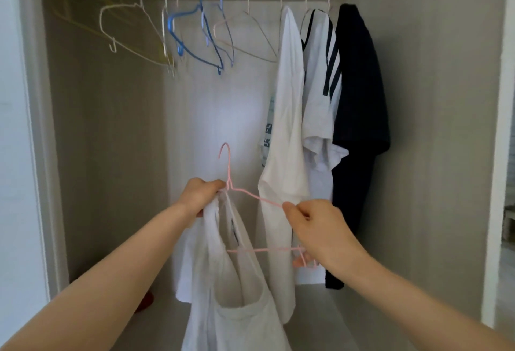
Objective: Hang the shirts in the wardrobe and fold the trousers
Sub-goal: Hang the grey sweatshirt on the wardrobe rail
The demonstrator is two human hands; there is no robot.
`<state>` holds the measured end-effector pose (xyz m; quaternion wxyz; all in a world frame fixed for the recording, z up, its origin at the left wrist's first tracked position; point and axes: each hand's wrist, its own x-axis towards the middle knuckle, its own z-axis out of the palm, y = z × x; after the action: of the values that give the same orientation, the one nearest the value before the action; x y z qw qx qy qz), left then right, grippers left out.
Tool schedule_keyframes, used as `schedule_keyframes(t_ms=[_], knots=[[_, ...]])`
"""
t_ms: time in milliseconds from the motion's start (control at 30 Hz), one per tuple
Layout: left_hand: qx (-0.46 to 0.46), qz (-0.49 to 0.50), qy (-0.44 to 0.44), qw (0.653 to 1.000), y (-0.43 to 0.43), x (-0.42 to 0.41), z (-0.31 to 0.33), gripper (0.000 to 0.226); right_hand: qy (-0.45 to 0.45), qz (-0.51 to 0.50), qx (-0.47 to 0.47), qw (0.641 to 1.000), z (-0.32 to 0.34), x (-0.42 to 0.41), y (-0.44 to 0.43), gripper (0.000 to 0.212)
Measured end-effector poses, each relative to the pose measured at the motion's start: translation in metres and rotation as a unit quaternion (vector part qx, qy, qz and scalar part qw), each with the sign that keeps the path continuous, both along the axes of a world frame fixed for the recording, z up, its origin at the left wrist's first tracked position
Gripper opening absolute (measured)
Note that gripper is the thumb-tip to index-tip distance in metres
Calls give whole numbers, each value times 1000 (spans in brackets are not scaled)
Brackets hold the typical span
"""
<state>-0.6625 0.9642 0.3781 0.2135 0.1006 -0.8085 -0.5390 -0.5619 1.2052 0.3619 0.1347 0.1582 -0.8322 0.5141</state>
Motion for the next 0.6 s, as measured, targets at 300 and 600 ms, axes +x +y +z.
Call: schedule_keyframes(t_ms=[300,600], knots=[[-263,-72,65,960,-5,27,47,43,49,12,-161,986,4,-6,7,54],[-391,-99,154,902,-23,40,69,27,302,-130,106,938,3,-31,23,45]])
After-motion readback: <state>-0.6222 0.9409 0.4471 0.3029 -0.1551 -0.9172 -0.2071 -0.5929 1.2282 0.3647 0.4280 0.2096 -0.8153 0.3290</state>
